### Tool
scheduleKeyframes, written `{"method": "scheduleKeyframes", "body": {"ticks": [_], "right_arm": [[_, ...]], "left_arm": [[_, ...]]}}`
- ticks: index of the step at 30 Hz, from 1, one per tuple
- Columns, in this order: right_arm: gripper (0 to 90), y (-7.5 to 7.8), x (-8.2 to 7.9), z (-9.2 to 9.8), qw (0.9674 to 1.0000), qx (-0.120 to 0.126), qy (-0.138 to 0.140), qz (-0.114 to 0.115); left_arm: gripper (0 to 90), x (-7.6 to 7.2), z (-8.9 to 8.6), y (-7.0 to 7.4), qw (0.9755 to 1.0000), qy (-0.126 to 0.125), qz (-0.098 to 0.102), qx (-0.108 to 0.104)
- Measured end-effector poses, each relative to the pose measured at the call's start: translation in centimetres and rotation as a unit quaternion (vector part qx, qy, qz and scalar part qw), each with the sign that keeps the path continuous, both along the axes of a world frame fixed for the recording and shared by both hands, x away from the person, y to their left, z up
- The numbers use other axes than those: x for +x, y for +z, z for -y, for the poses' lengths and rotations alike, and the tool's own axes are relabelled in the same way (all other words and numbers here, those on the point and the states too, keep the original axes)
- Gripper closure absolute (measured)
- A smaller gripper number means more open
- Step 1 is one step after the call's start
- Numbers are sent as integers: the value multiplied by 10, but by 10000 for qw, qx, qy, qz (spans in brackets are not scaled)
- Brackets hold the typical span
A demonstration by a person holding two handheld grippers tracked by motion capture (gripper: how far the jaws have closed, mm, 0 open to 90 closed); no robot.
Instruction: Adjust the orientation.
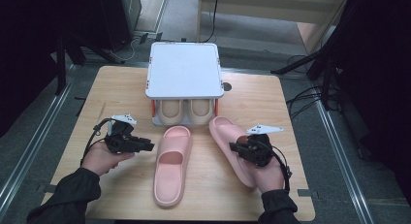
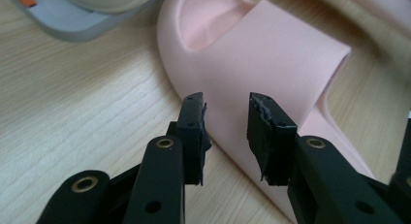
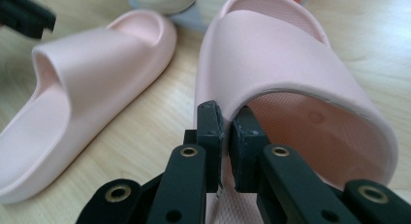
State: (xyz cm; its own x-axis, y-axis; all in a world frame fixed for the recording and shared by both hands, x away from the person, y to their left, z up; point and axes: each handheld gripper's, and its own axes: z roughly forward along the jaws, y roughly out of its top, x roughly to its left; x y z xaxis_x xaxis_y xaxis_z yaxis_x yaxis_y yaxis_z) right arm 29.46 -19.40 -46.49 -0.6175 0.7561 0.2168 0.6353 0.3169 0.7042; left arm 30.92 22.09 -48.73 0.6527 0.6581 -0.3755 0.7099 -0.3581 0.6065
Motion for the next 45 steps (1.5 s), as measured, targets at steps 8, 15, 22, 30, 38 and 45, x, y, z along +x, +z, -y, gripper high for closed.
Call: {"method": "scheduleKeyframes", "body": {"ticks": [8, 15, 22, 30, 38, 45], "right_arm": [[852, -15, -7, -23, 9994, -241, 197, -145], [832, -25, -13, -43, 9977, -521, 429, -116], [825, -28, -12, -57, 9980, -379, 512, -56], [736, -28, -13, -62, 9982, -189, 563, -88], [707, -8, -20, -33, 9976, 179, 663, -8], [827, 1, -12, -1, 9992, 242, 309, 78]], "left_arm": [[650, 4, 8, 0, 9999, -138, 55, 39], [674, 5, 11, 0, 9998, -210, 43, 46], [671, 4, 14, 0, 9996, -270, 64, 106], [666, 4, 14, 0, 9995, -276, 92, 150], [692, 4, 13, 2, 9998, -170, -36, 95], [717, 2, 13, 1, 9997, -187, 41, 157]]}}
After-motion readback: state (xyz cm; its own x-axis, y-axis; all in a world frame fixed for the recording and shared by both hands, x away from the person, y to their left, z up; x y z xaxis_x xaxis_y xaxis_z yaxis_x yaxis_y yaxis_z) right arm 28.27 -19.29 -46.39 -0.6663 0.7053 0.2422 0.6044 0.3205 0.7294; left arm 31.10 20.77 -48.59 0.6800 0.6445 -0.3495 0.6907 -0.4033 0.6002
